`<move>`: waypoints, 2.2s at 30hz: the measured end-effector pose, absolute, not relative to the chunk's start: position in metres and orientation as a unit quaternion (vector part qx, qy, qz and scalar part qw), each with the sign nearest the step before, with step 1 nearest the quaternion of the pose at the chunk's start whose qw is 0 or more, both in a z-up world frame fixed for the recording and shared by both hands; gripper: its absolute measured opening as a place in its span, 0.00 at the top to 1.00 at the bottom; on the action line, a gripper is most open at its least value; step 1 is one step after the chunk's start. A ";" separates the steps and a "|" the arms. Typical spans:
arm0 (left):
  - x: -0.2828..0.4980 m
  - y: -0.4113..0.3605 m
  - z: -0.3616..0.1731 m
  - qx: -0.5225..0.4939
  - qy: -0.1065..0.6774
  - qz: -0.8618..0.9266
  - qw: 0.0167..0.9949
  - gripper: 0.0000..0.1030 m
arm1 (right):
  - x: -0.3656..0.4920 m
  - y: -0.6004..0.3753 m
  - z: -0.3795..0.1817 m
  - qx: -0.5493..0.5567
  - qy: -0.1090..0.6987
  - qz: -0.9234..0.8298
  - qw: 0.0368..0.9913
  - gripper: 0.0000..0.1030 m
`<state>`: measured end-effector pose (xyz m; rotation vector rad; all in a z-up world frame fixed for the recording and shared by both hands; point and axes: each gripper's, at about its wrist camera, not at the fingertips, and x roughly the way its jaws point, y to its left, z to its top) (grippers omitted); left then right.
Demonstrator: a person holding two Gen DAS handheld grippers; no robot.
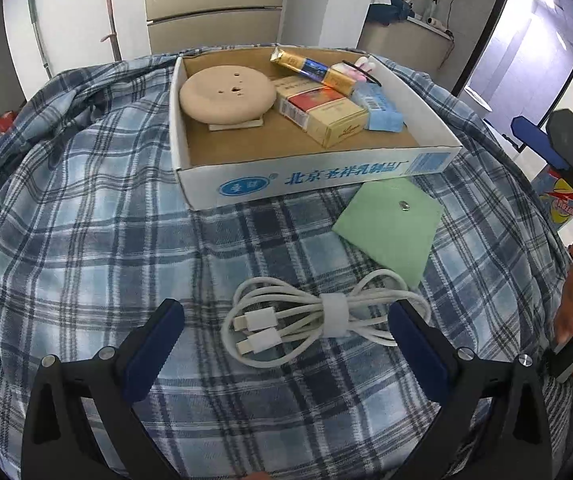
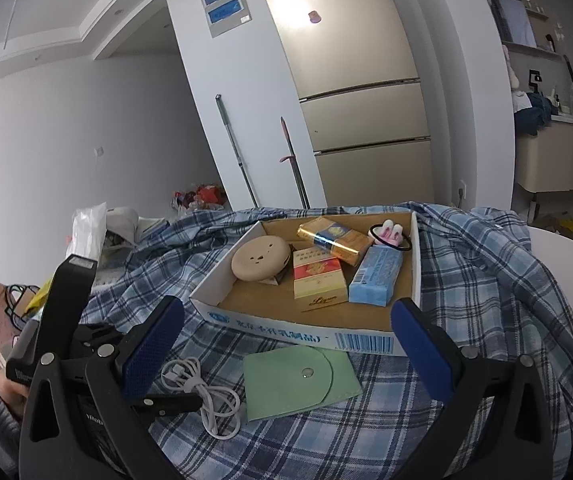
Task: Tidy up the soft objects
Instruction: 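Grasp the white cable bundle with left gripper while right grasps the green pouch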
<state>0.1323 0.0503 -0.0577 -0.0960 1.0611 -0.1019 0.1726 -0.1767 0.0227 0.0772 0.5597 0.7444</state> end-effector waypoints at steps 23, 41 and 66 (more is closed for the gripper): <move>0.128 0.052 -0.056 -0.063 0.498 -0.079 0.861 0.42 | 0.176 -0.178 0.018 0.041 0.283 0.359 0.889 0.00; 0.115 0.065 -0.018 -0.059 0.422 -0.047 0.904 0.44 | 0.186 -0.167 0.004 0.009 0.337 0.356 0.872 0.00; 0.118 0.077 -0.025 -0.099 0.426 -0.046 0.898 0.44 | 0.199 -0.102 -0.055 -0.196 0.419 0.381 0.800 0.25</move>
